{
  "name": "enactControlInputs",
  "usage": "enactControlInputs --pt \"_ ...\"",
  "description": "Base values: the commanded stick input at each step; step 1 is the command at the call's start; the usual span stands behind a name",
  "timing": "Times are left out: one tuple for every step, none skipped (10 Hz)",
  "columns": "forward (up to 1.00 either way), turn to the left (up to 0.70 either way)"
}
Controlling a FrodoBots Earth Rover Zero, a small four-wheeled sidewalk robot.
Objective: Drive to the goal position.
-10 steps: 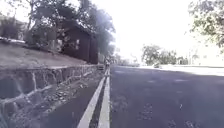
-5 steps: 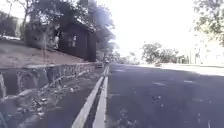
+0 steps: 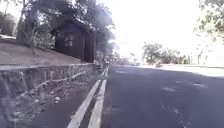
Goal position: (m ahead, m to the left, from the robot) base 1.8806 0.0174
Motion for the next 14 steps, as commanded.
enactControlInputs --pt "1.0 0.0" --pt "1.0 0.0" --pt "1.0 0.0" --pt "1.0 0.0" --pt "1.0 0.08" --pt "1.0 0.19" --pt "1.0 0.0" --pt "1.0 0.0" --pt "1.0 0.0" --pt "1.0 0.0" --pt "1.0 0.0" --pt "1.0 0.0" --pt "1.0 0.0" --pt "1.0 0.0"
